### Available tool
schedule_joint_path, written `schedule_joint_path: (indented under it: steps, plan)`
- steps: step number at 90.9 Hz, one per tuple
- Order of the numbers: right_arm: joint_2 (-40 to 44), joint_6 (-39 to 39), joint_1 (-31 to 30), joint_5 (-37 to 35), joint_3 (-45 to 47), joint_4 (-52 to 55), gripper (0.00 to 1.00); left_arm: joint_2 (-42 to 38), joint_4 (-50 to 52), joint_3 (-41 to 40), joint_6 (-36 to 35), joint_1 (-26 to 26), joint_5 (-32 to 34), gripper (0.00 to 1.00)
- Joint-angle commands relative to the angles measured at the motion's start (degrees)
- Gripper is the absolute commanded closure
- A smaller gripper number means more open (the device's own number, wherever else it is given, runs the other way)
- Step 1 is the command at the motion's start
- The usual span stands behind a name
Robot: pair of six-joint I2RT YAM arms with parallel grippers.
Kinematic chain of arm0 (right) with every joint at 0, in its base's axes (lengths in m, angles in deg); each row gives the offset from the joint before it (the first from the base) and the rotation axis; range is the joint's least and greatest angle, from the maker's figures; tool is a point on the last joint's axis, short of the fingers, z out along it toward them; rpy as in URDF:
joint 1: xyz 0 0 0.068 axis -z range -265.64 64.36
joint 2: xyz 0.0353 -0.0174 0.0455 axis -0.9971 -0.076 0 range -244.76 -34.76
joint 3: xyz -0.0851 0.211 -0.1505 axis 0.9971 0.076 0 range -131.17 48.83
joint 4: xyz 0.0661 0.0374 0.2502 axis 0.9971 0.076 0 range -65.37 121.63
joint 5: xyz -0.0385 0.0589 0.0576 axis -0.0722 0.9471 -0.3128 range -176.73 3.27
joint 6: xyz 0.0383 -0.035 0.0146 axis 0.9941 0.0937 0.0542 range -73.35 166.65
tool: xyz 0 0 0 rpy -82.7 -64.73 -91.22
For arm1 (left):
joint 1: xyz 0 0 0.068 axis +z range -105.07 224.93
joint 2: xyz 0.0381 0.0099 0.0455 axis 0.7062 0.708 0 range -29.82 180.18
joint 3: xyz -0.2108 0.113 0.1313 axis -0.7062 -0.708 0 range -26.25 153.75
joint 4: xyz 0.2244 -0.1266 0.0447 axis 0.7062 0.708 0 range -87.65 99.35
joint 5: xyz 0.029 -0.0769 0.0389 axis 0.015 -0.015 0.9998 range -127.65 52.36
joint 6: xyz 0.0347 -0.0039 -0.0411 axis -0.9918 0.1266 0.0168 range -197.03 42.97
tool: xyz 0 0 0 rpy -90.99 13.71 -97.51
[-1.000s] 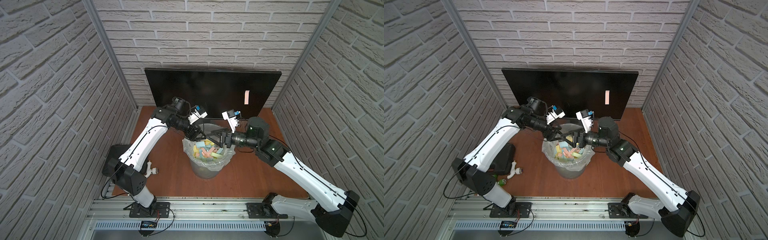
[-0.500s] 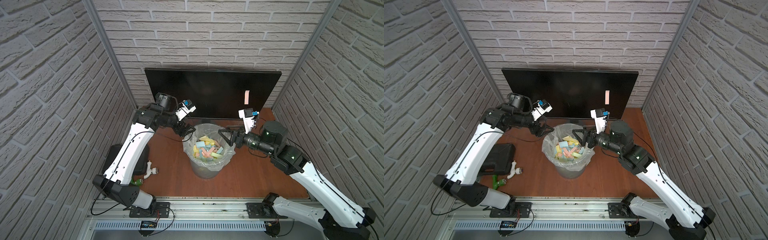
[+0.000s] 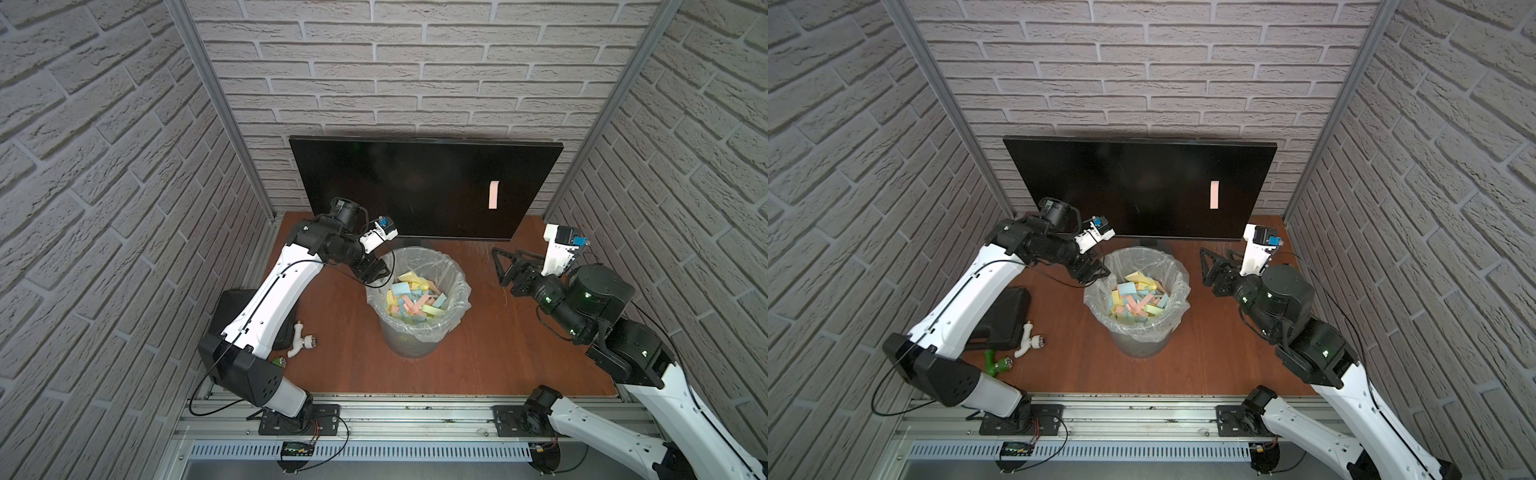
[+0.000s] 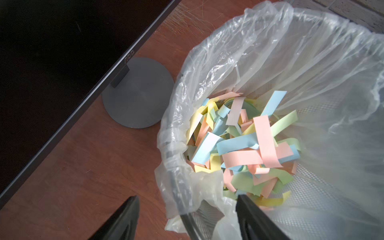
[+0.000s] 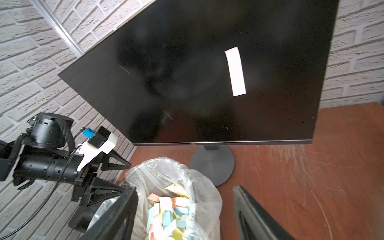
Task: Remove the sticky note from the monitor
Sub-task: Tear off the sticky note from the monitor.
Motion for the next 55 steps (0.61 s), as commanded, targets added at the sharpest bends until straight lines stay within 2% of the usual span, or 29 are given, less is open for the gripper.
schedule_joint_path:
  steps: [1,18,28,41,55]
  plan:
    - [-0.45,-1.28,0.38,-5.19,-1.3,2.58,0.25,1.15,-0.91,-0.78,0.09,-0.96,1.81,0.26]
    - [-0.82,-0.1,0.99,-10.06,-1.36,6.02,0.26,2.89,-0.95,-0.82,0.76,-1.67,2.03,0.35]
    - [-2.05,-0.61,2.9,-9.76,-2.01,7.49,0.26,3.17,-1.56,-1.14,1.09,-1.75,2.26,0.42]
    - [-4.01,-0.57,8.06,-3.25,-3.01,7.36,0.26,3.56,-1.73,-1.36,1.47,-1.8,2.27,0.49]
    - [-7.35,1.44,15.49,8.73,-5.17,5.94,0.26,3.61,-1.73,-1.35,1.93,-1.89,1.93,0.5]
